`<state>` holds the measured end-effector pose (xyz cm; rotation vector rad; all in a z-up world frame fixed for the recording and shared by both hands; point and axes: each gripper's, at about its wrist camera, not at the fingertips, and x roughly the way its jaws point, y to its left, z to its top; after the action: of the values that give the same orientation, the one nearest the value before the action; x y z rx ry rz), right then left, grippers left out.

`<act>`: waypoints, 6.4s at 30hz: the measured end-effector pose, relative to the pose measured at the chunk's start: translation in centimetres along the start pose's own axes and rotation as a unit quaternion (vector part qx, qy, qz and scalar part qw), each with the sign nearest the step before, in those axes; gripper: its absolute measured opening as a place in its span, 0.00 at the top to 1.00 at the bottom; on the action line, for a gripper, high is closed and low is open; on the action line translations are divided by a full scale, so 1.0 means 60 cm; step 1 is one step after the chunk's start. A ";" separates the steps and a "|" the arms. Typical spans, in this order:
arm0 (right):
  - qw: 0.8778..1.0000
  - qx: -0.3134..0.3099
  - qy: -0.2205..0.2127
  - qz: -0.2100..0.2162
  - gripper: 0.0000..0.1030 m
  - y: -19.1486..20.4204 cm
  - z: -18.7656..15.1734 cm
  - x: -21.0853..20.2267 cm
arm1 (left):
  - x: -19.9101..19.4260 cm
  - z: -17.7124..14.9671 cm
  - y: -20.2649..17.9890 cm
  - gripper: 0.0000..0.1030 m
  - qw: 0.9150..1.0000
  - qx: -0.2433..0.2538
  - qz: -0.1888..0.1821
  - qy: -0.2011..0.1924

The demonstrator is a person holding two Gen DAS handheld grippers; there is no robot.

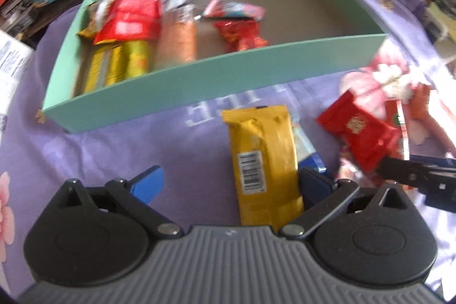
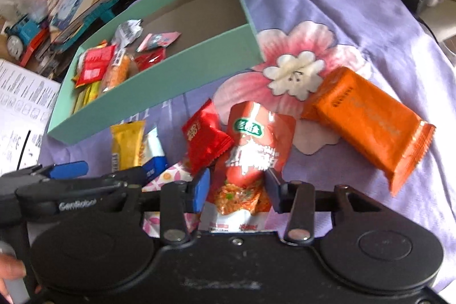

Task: Organize snacks
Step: 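Grasp the yellow bar with the left tool while the right tool grasps the orange-red pouch, then lower the yellow bar and orange-red pouch into the box and open both tools, then move both tools back out of the box toward the remaining snacks, then grasp the pink tube candy with the left tool while the right tool grasps the orange packet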

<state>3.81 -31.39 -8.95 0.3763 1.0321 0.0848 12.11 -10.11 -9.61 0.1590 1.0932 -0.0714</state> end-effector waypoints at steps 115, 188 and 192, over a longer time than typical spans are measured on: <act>0.991 -0.023 -0.128 0.003 0.08 0.096 0.387 0.099 | 0.078 0.384 0.050 0.05 0.994 -0.070 -0.030 -0.075; 0.996 -0.022 -0.043 -0.081 0.55 -0.107 0.009 -0.018 | -0.065 0.005 -0.129 0.22 0.993 0.066 -0.099 -0.022; 0.996 -0.010 -0.037 -0.080 0.55 -0.124 -0.021 -0.039 | -0.068 0.000 -0.147 0.48 0.989 0.067 -0.132 -0.010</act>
<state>0.72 -38.55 -10.14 0.2746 0.9847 -0.0624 9.04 -18.88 -6.79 0.1338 1.0843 -0.3843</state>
